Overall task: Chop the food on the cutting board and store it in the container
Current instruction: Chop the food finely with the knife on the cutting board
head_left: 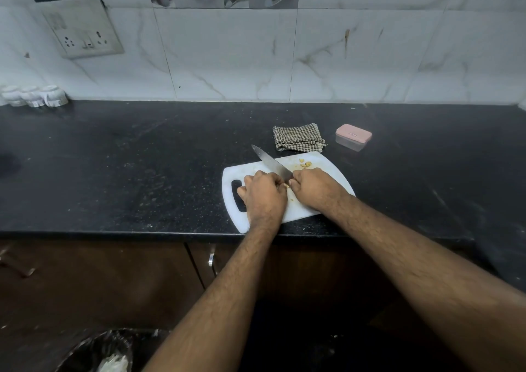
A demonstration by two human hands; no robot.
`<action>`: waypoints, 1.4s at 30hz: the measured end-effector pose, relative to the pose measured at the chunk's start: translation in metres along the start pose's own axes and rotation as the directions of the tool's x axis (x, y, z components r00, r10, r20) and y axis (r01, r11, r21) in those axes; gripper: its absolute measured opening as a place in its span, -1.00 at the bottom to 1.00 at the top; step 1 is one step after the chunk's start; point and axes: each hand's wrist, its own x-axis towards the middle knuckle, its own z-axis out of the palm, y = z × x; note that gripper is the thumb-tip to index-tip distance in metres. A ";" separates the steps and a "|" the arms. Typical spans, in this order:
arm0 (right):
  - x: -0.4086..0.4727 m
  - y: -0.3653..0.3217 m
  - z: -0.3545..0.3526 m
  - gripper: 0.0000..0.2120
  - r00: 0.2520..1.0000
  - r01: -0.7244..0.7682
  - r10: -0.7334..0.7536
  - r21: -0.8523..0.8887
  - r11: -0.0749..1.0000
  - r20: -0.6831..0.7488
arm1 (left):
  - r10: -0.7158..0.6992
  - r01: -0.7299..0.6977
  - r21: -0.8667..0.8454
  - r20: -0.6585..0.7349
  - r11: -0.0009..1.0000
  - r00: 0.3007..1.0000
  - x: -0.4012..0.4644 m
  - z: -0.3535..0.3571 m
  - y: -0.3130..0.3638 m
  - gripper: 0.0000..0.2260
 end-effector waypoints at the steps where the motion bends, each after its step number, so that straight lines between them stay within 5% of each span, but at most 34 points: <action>1: 0.001 -0.001 0.000 -0.79 1.000 0.003 -0.003 -0.010 1.000 0.003 | 0.000 0.000 0.002 0.003 1.000 1.000 0.000 0.000 0.000 -0.82; 16: 0.000 0.009 0.006 -0.74 0.993 -0.107 0.113 0.142 0.984 -0.034 | 0.014 -0.014 0.005 0.016 1.000 1.000 0.001 0.002 0.000 -0.79; 42: 0.004 -0.002 0.002 -0.74 1.000 -0.027 0.027 -0.013 1.000 0.005 | 0.009 -0.010 -0.026 -0.013 1.000 1.000 0.001 0.002 -0.001 -0.85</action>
